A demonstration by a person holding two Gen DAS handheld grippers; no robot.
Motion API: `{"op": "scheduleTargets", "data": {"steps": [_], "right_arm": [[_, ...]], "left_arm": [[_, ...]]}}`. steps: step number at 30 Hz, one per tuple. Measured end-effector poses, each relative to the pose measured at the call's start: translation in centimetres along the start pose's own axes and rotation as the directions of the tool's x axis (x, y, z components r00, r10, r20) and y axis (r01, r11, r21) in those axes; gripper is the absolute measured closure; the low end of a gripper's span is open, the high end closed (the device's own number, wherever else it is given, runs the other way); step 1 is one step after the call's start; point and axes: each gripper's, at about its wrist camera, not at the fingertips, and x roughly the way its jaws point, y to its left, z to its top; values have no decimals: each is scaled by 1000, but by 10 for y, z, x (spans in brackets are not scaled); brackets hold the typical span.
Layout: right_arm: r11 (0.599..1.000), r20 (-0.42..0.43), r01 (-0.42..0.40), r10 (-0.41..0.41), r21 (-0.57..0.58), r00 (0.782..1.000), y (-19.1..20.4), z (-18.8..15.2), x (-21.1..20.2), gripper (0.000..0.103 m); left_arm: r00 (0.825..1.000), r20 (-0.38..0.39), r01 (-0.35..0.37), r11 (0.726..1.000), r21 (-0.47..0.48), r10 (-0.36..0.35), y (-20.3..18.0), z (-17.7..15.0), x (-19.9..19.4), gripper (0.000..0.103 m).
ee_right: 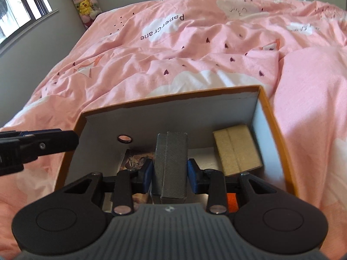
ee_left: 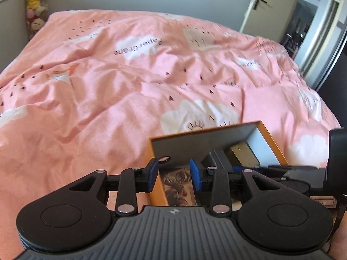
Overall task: Organize objects
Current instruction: 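Lower the gift box and photo card pack into the box and open both tools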
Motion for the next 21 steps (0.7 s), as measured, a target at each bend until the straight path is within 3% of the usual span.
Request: {"op": "scheduleTargets", "data": {"steps": [3,8,17,21], "right_arm": [[997,-19,-51,52,49,998,-1,0,4,67],[998,-27,-49,50,41,998,0,2,4,67],[992,-46,77,-82,-98,996,-3,-3,0,58],[981,-81,63,-78,-182,994,-3,-8,0,51]], "left_arm": [[1000,18,-2,999,-38,2,9,0,-5,62],[999,20,-25,998,-60,27,17,-4,-6,61],[1000,9,-13,995,-96,14,20,-12,-7,61],[1000,8,-11,993,-117,12,22,-18,-11,59]]}}
